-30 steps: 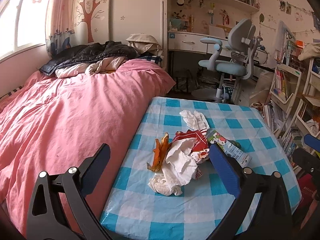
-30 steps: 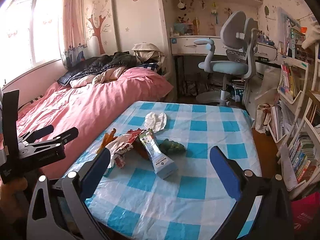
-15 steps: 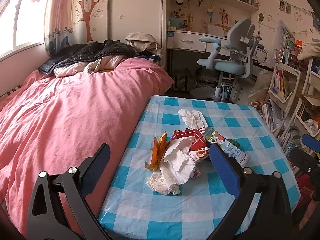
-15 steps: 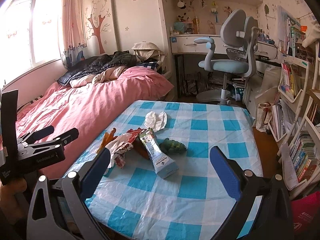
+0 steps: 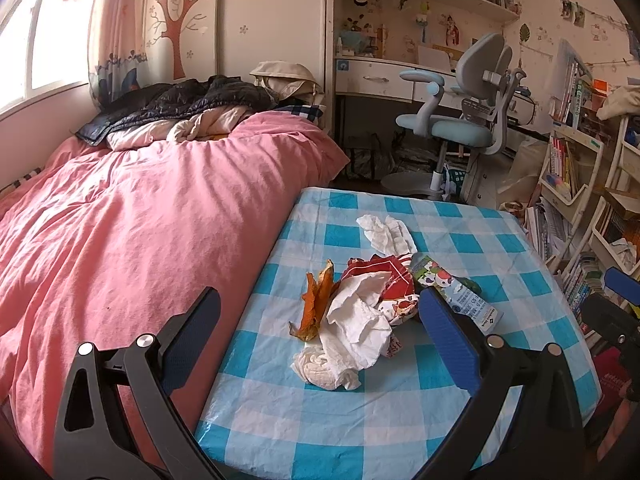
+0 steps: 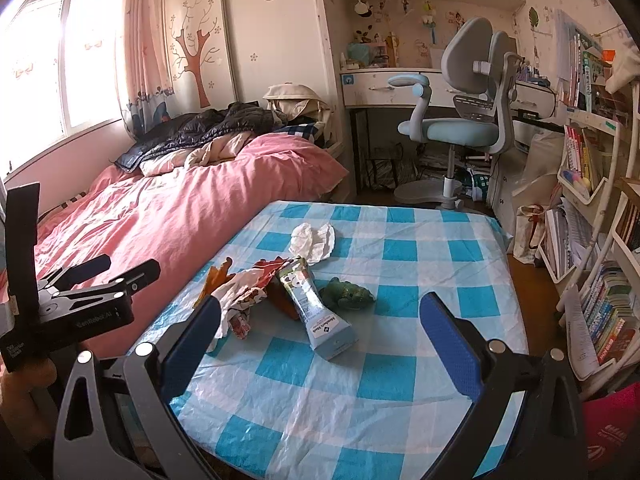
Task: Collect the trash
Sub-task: 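Raise both tools back above the table, then grasp a crumpled white tissue with the left gripper, then lift the tissue with the left gripper while the right gripper grasps the milk carton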
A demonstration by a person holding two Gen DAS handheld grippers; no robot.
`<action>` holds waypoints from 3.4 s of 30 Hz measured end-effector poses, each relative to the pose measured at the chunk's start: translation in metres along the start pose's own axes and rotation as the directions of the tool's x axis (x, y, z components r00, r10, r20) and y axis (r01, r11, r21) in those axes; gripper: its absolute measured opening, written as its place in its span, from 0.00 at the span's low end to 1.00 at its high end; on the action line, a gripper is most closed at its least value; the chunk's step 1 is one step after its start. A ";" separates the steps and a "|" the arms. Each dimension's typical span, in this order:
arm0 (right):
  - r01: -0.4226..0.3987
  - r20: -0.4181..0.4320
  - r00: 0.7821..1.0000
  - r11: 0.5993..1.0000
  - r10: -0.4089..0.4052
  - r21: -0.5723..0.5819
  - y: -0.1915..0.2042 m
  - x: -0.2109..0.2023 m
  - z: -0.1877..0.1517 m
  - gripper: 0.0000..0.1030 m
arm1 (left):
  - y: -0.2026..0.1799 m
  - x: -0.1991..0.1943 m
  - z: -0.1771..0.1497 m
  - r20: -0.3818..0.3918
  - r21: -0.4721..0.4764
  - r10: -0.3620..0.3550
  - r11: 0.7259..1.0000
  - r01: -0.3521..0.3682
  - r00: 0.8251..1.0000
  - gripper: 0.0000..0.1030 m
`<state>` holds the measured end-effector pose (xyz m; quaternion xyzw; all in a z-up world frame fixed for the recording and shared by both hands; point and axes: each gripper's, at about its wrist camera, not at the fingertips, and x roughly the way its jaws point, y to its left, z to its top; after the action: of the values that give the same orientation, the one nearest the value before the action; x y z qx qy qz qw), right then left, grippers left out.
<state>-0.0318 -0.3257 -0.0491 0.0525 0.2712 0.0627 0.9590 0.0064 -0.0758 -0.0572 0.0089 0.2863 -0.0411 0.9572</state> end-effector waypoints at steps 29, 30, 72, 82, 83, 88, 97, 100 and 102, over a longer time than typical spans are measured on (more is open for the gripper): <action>-0.002 -0.129 0.992 1.000 0.001 -0.009 -0.001 0.047 -0.001 0.93 | 0.013 0.087 -0.004 -0.341 0.106 0.038 0.994 -0.002 0.939 0.92; -0.005 -0.133 0.991 1.000 0.003 -0.009 0.000 0.049 0.000 0.93 | 0.008 0.088 -0.006 -0.344 0.123 0.037 0.992 0.005 0.938 0.92; -0.043 -0.156 0.987 0.999 0.047 0.028 -0.003 0.050 0.000 0.93 | -0.012 0.094 -0.040 -0.537 0.188 -0.171 0.930 0.316 0.826 0.57; -0.044 -0.161 0.986 0.999 0.046 0.020 -0.002 0.052 0.000 0.93 | -0.022 0.093 -0.045 -0.562 0.221 -0.178 0.909 0.354 0.808 0.26; -0.041 -0.163 0.986 0.999 0.043 0.015 -0.001 0.052 0.000 0.93 | -0.022 0.087 -0.041 -0.549 0.215 -0.194 0.907 0.362 0.813 0.26; -0.019 -0.180 0.983 1.000 0.018 -0.005 -0.004 0.060 -0.002 0.93 | -0.004 0.049 -0.009 -0.403 0.098 -0.349 0.903 0.419 0.846 0.26; 0.023 -0.241 0.969 0.991 -0.056 -0.135 0.011 0.097 -0.009 0.93 | 0.016 0.022 0.022 -0.186 -0.005 -0.384 0.921 0.390 0.904 0.26; 0.038 -0.244 0.966 0.978 -0.088 -0.203 0.018 0.111 -0.008 0.93 | 0.018 0.020 0.025 -0.173 -0.012 -0.376 0.925 0.380 0.910 0.26; 0.040 -0.250 0.963 0.973 -0.098 -0.228 0.020 0.119 -0.007 0.93 | 0.018 0.019 0.027 -0.160 -0.010 -0.383 0.922 0.386 0.910 0.26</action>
<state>0.0633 -0.2880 -0.1141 -0.0724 0.3874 0.0651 0.9168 0.0389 -0.0602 -0.0449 -0.0339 0.3575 -0.2310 0.9043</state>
